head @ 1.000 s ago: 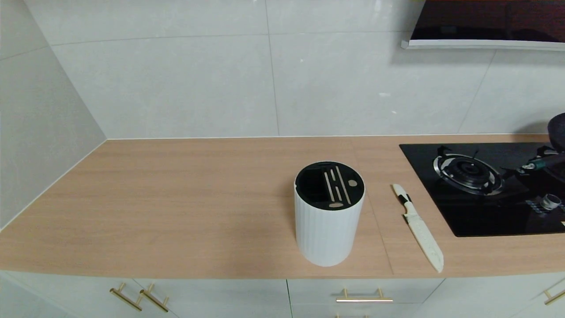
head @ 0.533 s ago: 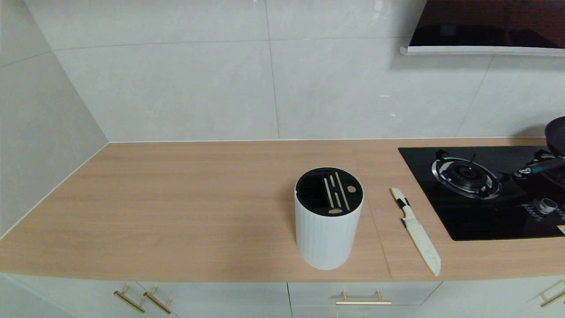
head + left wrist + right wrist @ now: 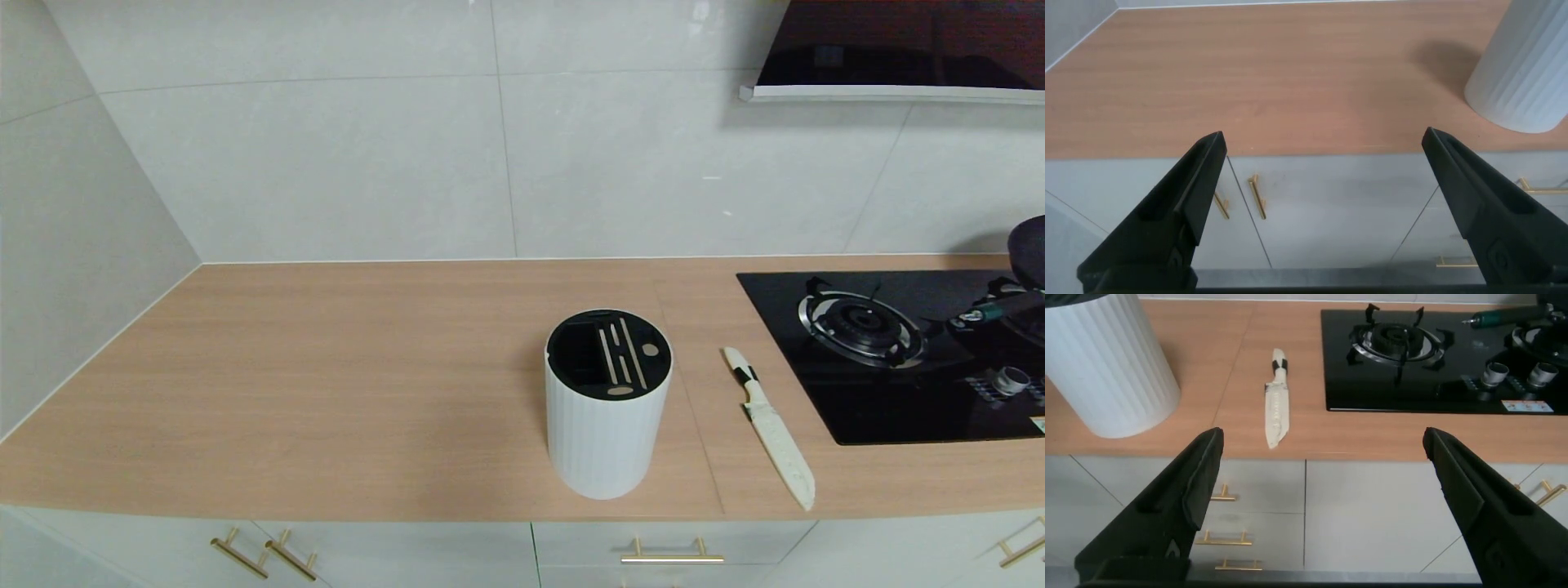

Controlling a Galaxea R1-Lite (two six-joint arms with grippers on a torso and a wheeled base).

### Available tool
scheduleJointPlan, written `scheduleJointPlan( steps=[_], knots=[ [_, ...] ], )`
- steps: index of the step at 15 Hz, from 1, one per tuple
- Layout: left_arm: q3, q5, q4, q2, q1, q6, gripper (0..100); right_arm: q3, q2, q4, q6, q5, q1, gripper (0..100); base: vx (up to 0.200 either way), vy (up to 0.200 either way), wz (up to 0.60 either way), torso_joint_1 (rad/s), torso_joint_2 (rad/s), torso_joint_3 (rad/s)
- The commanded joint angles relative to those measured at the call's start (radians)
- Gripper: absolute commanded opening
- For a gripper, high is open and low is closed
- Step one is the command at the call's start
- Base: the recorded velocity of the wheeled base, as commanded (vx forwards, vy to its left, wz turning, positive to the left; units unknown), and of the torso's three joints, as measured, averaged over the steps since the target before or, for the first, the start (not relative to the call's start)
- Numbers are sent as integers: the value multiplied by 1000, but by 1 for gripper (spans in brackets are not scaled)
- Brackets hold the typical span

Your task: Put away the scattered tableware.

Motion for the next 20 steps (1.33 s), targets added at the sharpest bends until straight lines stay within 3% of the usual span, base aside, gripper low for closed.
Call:
scheduleJointPlan(
  steps=[1,2,5,8,12,17,20],
  knots=[
    [0,0,0,0,0,0,100,-64,8,-14,8,18,2,100,0,0,0,0,0,0],
    [0,0,0,0,0,0,100,-162,52,5,38,64,12,100,0,0,0,0,0,0],
    [0,0,0,0,0,0,100,-199,215,15,40,162,19,100,0,0,0,0,0,0],
    [0,0,0,0,0,0,100,-266,491,11,34,173,39,100,0,0,0,0,0,0],
    [0,0,0,0,0,0,100,-383,842,-12,26,170,164,100,0,0,0,0,0,0],
    [0,0,0,0,0,0,100,-478,1318,-319,22,157,184,100,0,0,0,0,0,0],
    [0,0,0,0,0,-2,100,-599,1463,-359,22,150,184,100,0,0,0,0,0,0]
  ],
)
